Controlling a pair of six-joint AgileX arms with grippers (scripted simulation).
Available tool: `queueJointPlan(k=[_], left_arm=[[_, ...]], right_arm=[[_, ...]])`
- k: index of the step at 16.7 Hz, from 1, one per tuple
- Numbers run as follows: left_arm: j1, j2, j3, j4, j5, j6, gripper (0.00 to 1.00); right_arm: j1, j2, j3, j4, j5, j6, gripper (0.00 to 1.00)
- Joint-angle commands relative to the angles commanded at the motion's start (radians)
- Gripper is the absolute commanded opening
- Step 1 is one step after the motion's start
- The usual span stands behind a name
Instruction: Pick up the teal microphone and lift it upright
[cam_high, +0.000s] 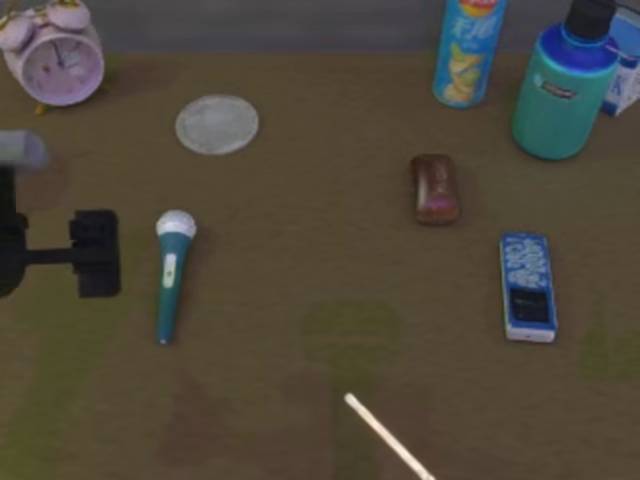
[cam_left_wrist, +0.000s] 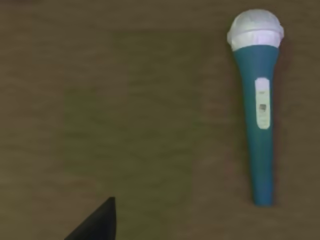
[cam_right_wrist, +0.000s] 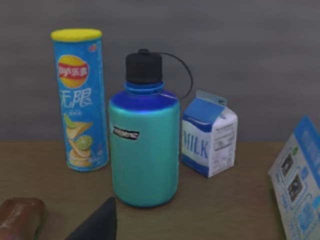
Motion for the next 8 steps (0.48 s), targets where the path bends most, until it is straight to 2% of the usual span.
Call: queueJointPlan(k=[8], left_arm=[[-0.11, 0.609, 0.402, -0.282, -0.008, -0.101, 1.0]], right_arm=[[0.0, 0.0, 0.0, 0.0, 0.0, 0.0, 1.0]])
